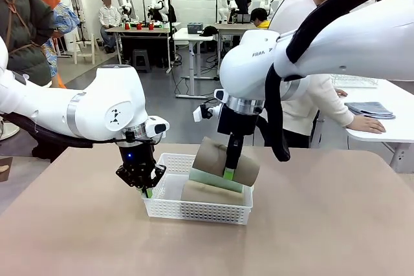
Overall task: Clean and organize the cups into the basket.
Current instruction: Pick up the Reusable plastic cup from the right side of the table and stack it inside the Organizing basket in the center of the table.
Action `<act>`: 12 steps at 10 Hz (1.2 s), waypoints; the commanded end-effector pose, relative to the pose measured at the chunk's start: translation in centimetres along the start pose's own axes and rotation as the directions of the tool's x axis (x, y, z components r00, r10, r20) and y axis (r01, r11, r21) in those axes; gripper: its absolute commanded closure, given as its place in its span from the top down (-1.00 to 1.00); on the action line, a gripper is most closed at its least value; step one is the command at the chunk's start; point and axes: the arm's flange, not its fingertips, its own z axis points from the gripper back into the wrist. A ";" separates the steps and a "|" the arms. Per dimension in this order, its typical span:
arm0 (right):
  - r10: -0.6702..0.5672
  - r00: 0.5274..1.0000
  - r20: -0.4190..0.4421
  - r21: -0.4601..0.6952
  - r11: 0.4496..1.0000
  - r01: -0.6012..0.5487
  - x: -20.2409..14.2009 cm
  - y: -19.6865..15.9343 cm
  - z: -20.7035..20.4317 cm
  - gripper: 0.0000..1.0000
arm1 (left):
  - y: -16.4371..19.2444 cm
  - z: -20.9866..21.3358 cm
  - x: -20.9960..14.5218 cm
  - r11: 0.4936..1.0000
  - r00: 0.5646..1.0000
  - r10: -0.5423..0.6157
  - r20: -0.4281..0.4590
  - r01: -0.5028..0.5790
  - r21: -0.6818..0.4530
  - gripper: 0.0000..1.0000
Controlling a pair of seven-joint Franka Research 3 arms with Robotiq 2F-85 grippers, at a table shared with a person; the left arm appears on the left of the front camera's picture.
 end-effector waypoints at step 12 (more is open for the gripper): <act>0.084 0.996 0.027 0.021 0.996 -0.085 1.6 -1.5 -2.4 0.74 | 0.0 -0.1 0.0 1.000 1.000 -0.006 0.000 0.006 0.008 -0.92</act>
